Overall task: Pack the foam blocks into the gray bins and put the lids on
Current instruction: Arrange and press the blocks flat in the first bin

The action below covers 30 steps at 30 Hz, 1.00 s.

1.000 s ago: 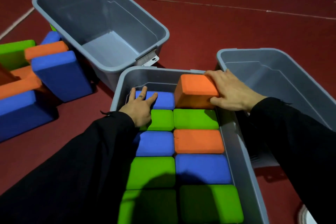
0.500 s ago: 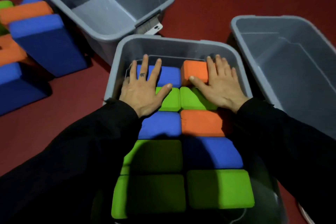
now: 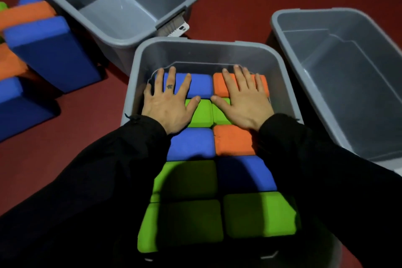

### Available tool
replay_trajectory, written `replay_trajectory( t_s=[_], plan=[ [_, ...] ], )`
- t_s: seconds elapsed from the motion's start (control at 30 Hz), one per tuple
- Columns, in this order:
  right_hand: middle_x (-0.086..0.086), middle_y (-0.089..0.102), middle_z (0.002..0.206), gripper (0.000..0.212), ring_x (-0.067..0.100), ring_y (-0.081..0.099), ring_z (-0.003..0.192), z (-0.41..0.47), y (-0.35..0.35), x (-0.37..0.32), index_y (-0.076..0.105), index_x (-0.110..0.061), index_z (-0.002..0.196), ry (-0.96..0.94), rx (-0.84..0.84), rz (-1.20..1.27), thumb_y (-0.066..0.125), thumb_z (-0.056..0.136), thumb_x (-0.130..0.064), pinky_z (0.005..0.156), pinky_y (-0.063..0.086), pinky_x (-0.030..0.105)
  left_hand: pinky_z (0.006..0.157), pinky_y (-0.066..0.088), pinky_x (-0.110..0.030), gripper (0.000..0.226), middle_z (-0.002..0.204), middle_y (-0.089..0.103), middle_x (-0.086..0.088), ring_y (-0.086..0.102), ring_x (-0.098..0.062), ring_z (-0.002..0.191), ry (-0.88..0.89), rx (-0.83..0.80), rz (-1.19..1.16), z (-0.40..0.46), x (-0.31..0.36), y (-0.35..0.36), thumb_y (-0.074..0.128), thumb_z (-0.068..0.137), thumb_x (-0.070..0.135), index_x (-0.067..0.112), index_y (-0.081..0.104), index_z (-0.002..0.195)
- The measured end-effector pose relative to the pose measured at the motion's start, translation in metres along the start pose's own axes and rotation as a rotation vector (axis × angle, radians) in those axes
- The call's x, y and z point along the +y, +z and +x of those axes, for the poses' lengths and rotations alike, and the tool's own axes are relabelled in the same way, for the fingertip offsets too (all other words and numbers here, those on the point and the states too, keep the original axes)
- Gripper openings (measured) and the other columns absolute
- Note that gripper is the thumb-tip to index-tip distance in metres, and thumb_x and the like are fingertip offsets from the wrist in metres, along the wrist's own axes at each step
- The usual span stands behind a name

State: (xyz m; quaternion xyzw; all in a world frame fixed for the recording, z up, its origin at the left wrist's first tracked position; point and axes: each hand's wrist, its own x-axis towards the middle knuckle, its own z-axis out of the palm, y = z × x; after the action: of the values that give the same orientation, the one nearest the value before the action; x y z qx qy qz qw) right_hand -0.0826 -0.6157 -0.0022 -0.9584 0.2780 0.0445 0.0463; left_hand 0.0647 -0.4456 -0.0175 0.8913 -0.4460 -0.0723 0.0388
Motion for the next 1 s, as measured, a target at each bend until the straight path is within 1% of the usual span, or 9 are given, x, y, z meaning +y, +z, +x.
replay_trajectory(
  t_s=[0.17,0.3,0.37,0.43,0.53,0.63,0.73,0.83,1.0],
  plan=[
    [0.007,0.001,0.173,0.08,0.027,-0.006,0.159,-0.011,-0.019,0.003,0.007,-0.035,0.164,0.114,-0.062,0.21,0.034,0.098,-0.072,0.126,-0.005,0.054,0.124,0.009,-0.054,0.08,0.169,-0.01,-0.015,-0.006,-0.037,0.155,-0.109,0.034,-0.22,-0.02,0.008,-0.014,0.035,0.099,0.065,0.026,0.006,0.163],
    [-0.007,0.043,0.157,0.065,-0.007,0.04,0.141,-0.116,-0.039,-0.008,0.035,-0.023,0.158,0.273,0.243,1.016,0.06,0.1,-0.036,0.124,0.026,0.026,0.123,0.011,-0.043,0.1,0.168,-0.001,-0.019,0.004,-0.033,0.155,-0.331,0.006,-0.806,-0.097,0.012,-0.027,0.063,0.092,0.051,0.019,-0.001,0.163],
    [-0.006,0.028,0.165,0.076,-0.009,0.027,0.148,-0.187,-0.042,-0.005,0.031,-0.028,0.159,0.024,0.165,0.742,0.066,0.094,-0.042,0.121,0.019,0.015,0.124,0.005,-0.046,0.116,0.169,-0.007,-0.013,-0.007,-0.029,0.156,-0.126,-0.143,-0.608,-0.147,0.005,-0.028,0.054,0.074,0.077,0.03,-0.006,0.161],
    [0.003,0.004,0.172,0.099,0.016,0.004,0.159,-0.231,-0.036,0.007,0.017,-0.036,0.163,-0.278,-0.05,0.234,0.062,0.081,-0.069,0.127,0.008,0.033,0.123,0.001,-0.061,0.121,0.166,-0.027,-0.003,-0.026,-0.028,0.153,0.248,-0.317,-0.177,-0.184,-0.001,-0.028,0.034,0.057,0.093,0.046,-0.021,0.153],
    [0.01,-0.02,0.17,0.131,0.035,-0.017,0.156,-0.242,-0.014,0.011,-0.014,-0.039,0.161,-0.329,-0.278,-0.219,0.052,0.059,-0.09,0.125,-0.001,0.057,0.11,-0.002,-0.078,0.125,0.153,-0.048,-0.004,-0.04,-0.035,0.144,0.479,-0.395,0.157,-0.2,-0.001,-0.013,0.054,0.069,0.084,0.047,-0.039,0.143],
    [0.013,-0.022,0.169,0.147,0.042,-0.012,0.156,-0.223,-0.005,-0.002,-0.03,-0.037,0.154,-0.244,-0.296,-0.287,0.062,0.052,-0.088,0.117,0.007,0.073,0.103,0.012,-0.087,0.12,0.154,-0.047,-0.009,-0.032,-0.047,0.144,0.383,-0.308,0.13,-0.203,0.008,0.003,0.067,0.086,0.048,0.045,-0.039,0.144],
    [0.012,-0.043,0.16,0.155,0.044,-0.027,0.151,-0.213,-0.009,-0.015,-0.046,-0.037,0.143,-0.178,-0.439,-0.324,0.072,0.055,-0.085,0.114,-0.004,0.076,0.087,0.033,-0.086,0.122,0.166,-0.019,-0.016,-0.007,-0.057,0.147,0.359,-0.187,0.125,-0.206,0.012,0.009,0.076,0.076,0.049,0.039,-0.015,0.157],
    [0.013,-0.041,0.161,0.149,0.046,-0.026,0.151,-0.215,-0.009,-0.018,-0.04,-0.041,0.148,-0.177,-0.437,-0.279,0.075,0.061,-0.077,0.116,0.004,0.075,0.085,0.038,-0.079,0.128,0.166,-0.013,-0.02,0.002,-0.059,0.148,0.404,-0.174,0.154,-0.207,0.007,0.015,0.074,0.065,0.065,0.037,-0.009,0.159],
    [0.012,-0.001,0.17,0.125,0.048,0.005,0.155,-0.229,0.006,-0.017,-0.009,-0.043,0.16,-0.134,-0.277,-0.121,0.06,0.058,-0.065,0.109,0.036,0.069,0.081,0.037,-0.08,0.128,0.168,0.005,-0.019,0.021,-0.059,0.146,0.4,-0.175,0.132,-0.206,0.011,0.011,0.079,0.052,0.062,0.039,0.013,0.159]
  ],
)
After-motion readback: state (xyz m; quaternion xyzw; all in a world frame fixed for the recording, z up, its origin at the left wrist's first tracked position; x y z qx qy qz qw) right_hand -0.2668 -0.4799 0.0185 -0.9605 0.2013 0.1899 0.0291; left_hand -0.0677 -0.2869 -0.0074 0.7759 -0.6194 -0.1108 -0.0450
